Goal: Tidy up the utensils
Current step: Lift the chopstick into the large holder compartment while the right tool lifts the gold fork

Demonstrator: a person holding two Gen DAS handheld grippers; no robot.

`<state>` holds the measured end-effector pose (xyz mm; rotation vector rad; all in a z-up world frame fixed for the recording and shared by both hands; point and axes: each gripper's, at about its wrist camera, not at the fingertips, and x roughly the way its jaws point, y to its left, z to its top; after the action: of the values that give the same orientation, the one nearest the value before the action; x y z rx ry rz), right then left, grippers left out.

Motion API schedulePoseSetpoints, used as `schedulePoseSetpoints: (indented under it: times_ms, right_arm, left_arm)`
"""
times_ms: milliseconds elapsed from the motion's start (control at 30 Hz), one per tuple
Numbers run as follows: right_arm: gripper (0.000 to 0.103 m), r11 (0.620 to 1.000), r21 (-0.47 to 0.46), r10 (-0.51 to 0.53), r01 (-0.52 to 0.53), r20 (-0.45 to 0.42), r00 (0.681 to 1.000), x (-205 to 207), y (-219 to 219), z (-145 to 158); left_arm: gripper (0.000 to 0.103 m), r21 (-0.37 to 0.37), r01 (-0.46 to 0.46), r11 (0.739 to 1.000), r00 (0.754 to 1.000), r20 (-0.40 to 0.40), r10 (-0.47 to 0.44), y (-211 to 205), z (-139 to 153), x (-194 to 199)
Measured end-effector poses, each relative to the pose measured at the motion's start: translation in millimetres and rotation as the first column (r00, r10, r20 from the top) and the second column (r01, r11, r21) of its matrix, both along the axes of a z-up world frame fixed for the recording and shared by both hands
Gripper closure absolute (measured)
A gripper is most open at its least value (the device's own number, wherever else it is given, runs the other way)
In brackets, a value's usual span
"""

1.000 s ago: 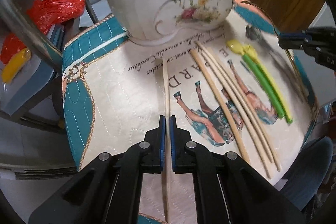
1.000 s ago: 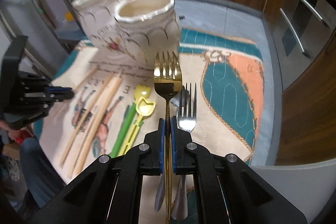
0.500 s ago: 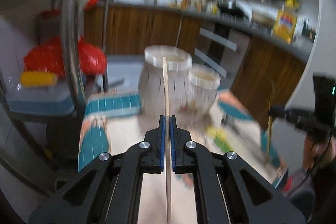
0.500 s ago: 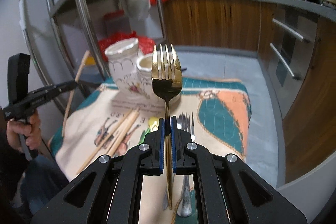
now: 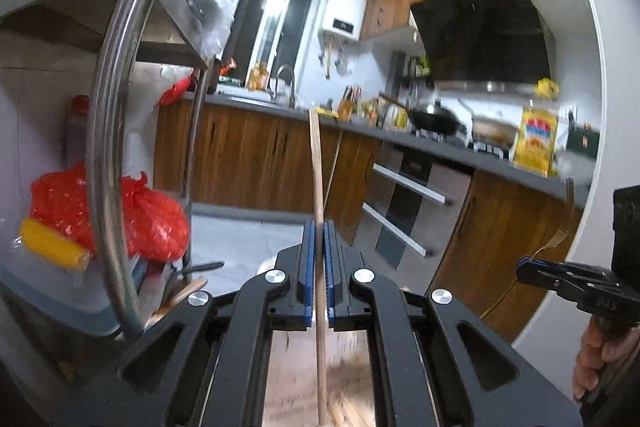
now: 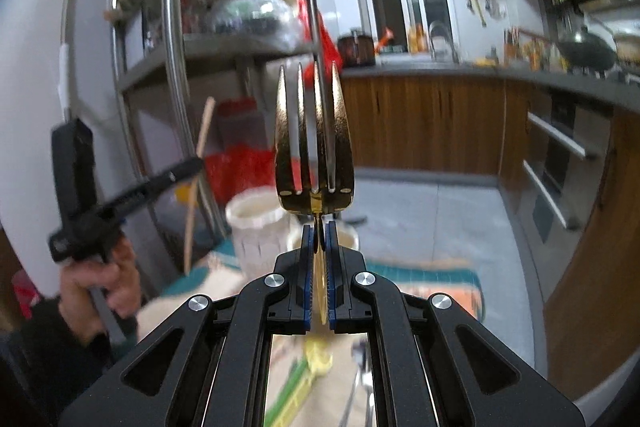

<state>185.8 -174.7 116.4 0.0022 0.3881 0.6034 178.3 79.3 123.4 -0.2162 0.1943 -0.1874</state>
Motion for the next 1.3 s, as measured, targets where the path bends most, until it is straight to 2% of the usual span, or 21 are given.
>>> schedulePoseSetpoints:
  times_ms: [100, 233, 367, 533, 700, 867, 1067, 1300]
  right_arm:
    - [0.097, 0.999, 0.028, 0.017, -0.018, 0.031, 0.999, 12.8, 6.5, 14.2]
    - [0.097, 0.999, 0.044, 0.028, -0.031, 0.057, 0.998, 28.4, 21.6, 24.3]
    - [0.097, 0.998, 0.048, 0.037, -0.04, 0.044, 0.998, 43.1, 33.7, 19.2]
    - [0.097, 0.999, 0.028, 0.031, -0.032, 0.027, 0.999, 54.3, 43.4, 10.5]
    - [0.097, 0.999, -0.032, 0.026, -0.026, -0.012, 1.0, 61.6, 51.4, -0.5]
    - [0.097, 0.998, -0.058, 0.027, -0.032, -0.073, 0.997, 71.9, 54.3, -15.2]
    - [0.097, 0.997, -0.065, 0.033, -0.041, -0.127, 0.991, 88.1, 64.4, -29.2]
    - [0.097, 0.998, -0.051, 0.031, -0.04, -0.16, 0.987, 104.6, 75.4, -39.8]
  left_arm:
    - [0.099, -0.046, -0.014, 0.999, 0.999, 0.039, 0.016, 4.7, 10.4, 14.1]
    - [0.099, -0.067, -0.032, 0.997, 0.996, 0.082, 0.037, 7.1, 20.2, 29.8]
    - [0.099, -0.066, -0.055, 0.996, 0.992, 0.108, 0.061, 3.2, 21.7, 44.6]
    - [0.099, -0.052, -0.081, 0.995, 0.988, 0.125, 0.087, -4.0, 9.3, 55.0]
    - [0.099, 0.035, -0.075, 0.997, 0.996, 0.05, 0.073, -21.0, -9.9, 62.7]
    - [0.099, 0.139, -0.079, 0.987, 0.996, -0.041, 0.085, -33.7, -25.8, 65.1]
    - [0.099, 0.18, -0.077, 0.981, 0.988, -0.122, 0.1, -38.1, -38.0, 73.7]
    - [0.099, 0.18, -0.059, 0.982, 0.979, -0.18, 0.092, -39.7, -47.3, 79.9]
